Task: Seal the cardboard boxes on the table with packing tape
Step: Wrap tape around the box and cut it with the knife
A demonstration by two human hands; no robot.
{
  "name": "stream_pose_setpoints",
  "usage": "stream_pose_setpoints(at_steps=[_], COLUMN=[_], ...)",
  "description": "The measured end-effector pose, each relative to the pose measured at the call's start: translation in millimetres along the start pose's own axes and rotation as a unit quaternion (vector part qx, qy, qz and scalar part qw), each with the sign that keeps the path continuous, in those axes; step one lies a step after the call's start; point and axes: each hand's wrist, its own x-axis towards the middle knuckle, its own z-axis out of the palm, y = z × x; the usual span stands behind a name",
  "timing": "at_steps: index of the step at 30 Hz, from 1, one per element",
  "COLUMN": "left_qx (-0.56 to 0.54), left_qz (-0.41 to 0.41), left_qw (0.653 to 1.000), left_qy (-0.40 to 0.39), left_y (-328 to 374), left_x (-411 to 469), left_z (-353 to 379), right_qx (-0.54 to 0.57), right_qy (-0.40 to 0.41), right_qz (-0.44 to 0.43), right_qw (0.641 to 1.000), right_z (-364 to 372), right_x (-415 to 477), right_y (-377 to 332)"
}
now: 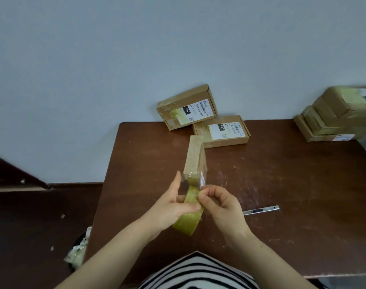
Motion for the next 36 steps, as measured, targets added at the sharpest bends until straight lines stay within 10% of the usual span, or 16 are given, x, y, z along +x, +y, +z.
stream_pose_setpoints(at_steps=[8,18,36], left_qx=[0.051,-0.072,-0.108], left_qz=[-0.021,0.150,0.177], left_qw=[0.983,0.979,0.966], left_qy=[0.177,0.120,0.152], left_y=[-20,-22,0], left_x=[-14,-14,-15], left_z=[-4,17,21], right_qx=[-0.121,-0.219,-0.196], right_qy=[-0.050,-0.069,0.008], right_qz=[-0.083,-0.197,-0.267], right_qw=[0.988,0.953,0.944], right_z=[-2,1,0], right_x=[3,0,-5], right_y=[-6,-27,-47])
